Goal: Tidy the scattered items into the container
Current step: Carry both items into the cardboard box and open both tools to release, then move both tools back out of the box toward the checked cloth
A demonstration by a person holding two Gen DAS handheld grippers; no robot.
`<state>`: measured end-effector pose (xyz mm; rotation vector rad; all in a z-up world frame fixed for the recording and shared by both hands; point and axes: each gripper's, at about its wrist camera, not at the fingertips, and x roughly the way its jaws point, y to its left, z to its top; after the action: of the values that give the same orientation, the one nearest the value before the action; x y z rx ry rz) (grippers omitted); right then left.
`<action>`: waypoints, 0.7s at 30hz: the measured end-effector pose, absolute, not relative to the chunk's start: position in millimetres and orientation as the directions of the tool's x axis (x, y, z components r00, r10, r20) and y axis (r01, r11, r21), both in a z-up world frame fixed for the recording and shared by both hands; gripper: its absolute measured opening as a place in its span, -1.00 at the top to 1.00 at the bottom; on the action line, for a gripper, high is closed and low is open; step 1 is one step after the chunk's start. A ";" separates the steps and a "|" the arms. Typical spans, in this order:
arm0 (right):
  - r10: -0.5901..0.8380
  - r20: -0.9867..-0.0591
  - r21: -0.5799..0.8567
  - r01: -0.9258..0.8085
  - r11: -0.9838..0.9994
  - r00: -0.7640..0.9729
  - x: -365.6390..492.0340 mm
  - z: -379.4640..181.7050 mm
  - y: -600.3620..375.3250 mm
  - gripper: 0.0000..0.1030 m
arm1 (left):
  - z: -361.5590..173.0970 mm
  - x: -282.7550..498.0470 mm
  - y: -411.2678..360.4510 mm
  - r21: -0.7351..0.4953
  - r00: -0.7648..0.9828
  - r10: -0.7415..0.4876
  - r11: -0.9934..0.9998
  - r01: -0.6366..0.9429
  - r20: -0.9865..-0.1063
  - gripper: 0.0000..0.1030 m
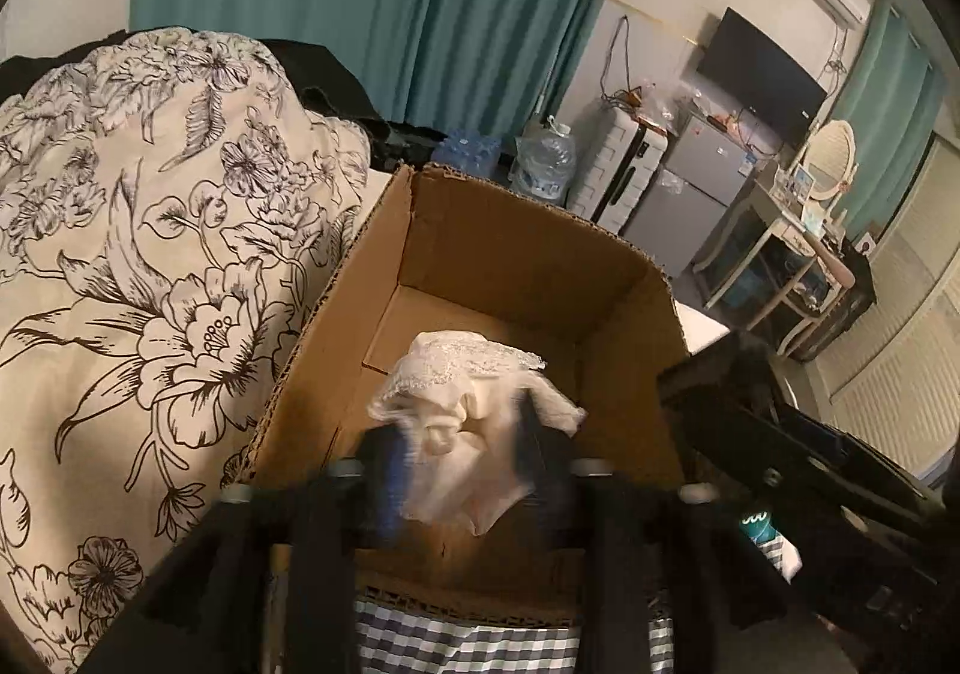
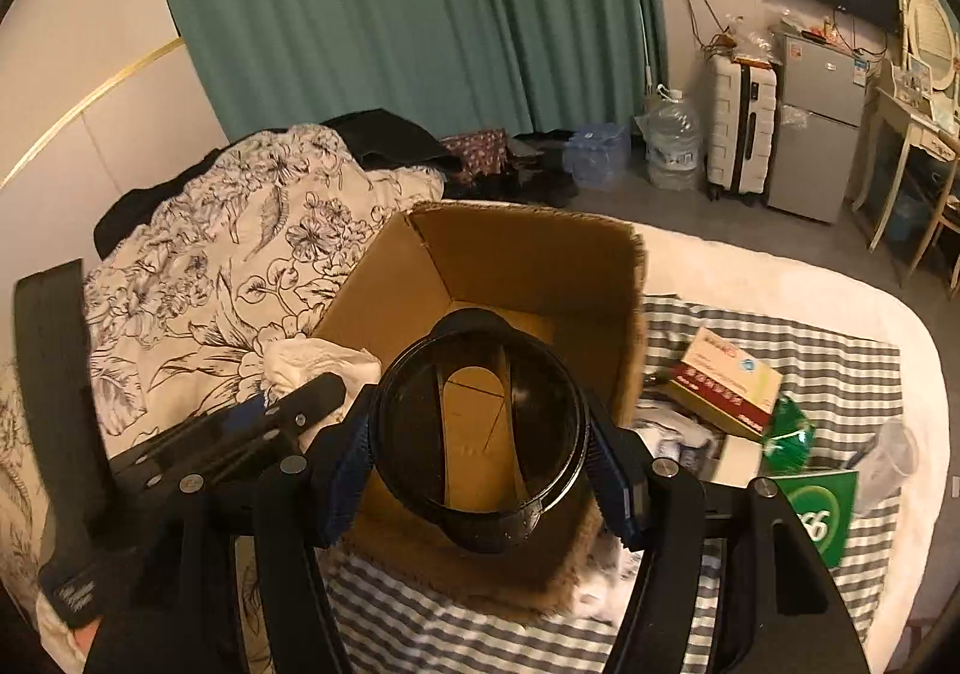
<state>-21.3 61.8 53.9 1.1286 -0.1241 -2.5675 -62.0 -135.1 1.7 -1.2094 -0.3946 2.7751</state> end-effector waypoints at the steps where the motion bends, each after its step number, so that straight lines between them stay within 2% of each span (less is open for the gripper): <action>1: -0.335 -0.702 0.215 0.262 -0.941 -0.629 -23.6 51.4 61.4 -0.24 | 1.0 -62.2 -138.1 -0.272 -0.686 0.167 -0.961 0.046 -0.708 -0.32; 2: -0.331 -0.701 0.223 0.246 -0.943 -0.632 -26.1 48.5 61.8 -0.24 | 0.4 -62.8 -141.6 -0.276 -0.688 0.155 -0.959 0.068 -0.709 -0.62; 3: -0.323 -0.702 0.223 0.234 -0.946 -0.635 -28.7 47.9 61.5 -0.24 | 0.4 -63.5 -145.4 -0.286 -0.690 0.153 -0.955 0.082 -0.708 -0.77; 6: -0.301 -0.701 0.223 0.202 -0.954 -0.647 -34.7 45.3 67.4 -0.25 | 1.0 -64.9 -151.9 -0.325 -0.689 0.181 -0.942 0.084 -0.702 -0.79; 9: -0.308 -0.693 0.241 0.193 -0.951 -0.652 -38.9 46.7 71.3 -0.38 | 3.5 -63.1 -152.7 -0.304 -0.698 0.153 -0.948 0.098 -0.700 -0.79; 15: -0.307 -0.684 0.248 0.185 -0.951 -0.662 -34.1 50.9 75.3 -0.38 | 5.3 -61.3 -150.4 -0.293 -0.705 0.147 -0.952 0.089 -0.694 -0.79; 21: -0.217 -0.696 0.169 0.138 -0.976 -0.685 -18.7 65.3 108.2 -0.38 | 5.9 -57.7 -133.6 -0.246 -0.712 0.133 -0.968 0.058 -0.690 -0.80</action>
<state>-18.7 108.2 65.3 1.1404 -0.1526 -2.7141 -57.7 -133.6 5.9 -1.1754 -0.3902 2.8429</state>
